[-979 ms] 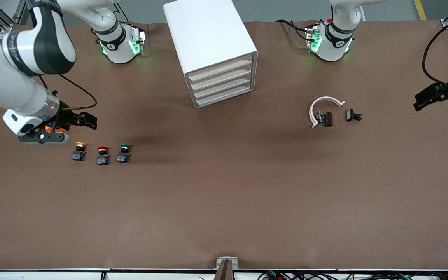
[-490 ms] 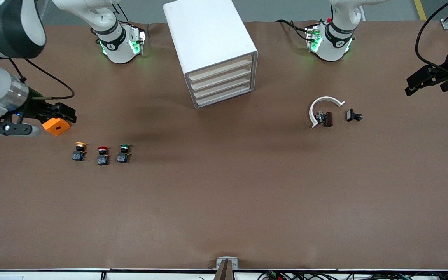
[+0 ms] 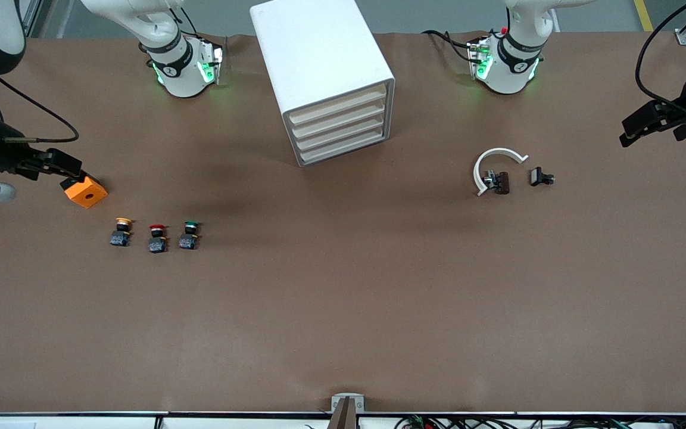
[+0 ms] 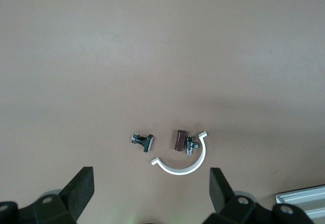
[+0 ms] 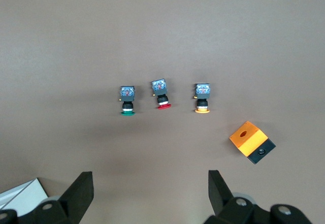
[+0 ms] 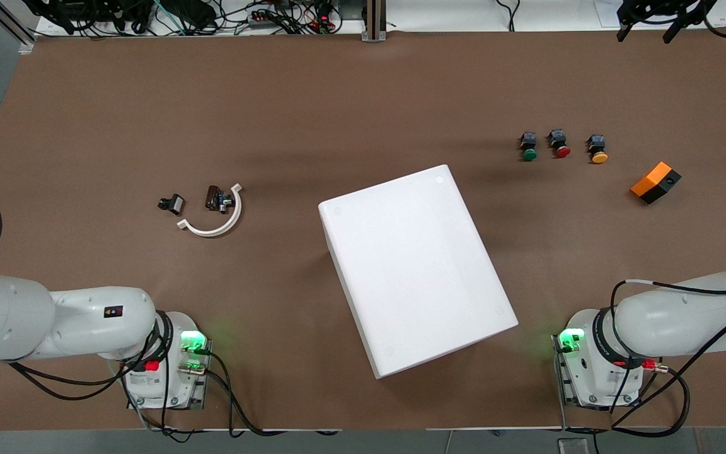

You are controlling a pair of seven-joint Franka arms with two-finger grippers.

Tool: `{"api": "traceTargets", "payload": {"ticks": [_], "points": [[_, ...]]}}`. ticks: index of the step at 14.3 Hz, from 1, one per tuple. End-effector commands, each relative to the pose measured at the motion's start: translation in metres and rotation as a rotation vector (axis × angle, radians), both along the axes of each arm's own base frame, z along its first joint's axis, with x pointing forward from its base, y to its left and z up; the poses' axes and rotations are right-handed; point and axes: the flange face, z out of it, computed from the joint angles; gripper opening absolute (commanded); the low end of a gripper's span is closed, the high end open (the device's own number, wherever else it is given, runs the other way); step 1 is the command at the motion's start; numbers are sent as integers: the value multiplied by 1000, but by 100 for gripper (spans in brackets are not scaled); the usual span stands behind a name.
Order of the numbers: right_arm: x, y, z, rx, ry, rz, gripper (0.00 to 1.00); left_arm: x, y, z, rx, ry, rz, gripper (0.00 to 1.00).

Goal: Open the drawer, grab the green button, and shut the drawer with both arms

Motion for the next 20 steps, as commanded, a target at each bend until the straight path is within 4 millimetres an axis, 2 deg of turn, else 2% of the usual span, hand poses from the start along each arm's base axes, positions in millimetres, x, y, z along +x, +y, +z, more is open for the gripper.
{"api": "traceTargets", "payload": {"ticks": [1,4,9,11,16,20], "points": [[-3,-10,34,-13,-5,-1,100,-3,3,-1,-14,10,12,100],[-12,-11,53,-11,19,-2,100,0,-4,-1,1,4,-1,100],[-20,-18,63,-7,44,-14,100,-1,-8,-1,2,5,-21,100],[-33,-15,79,-1,13,20,100,0,-9,5,2,-7,-14,100],[-52,-18,83,3,-67,42,100,4,-3,6,2,-7,-3,100],[-51,-17,91,0,-78,41,100,4,1,6,3,-6,2,100]]}}
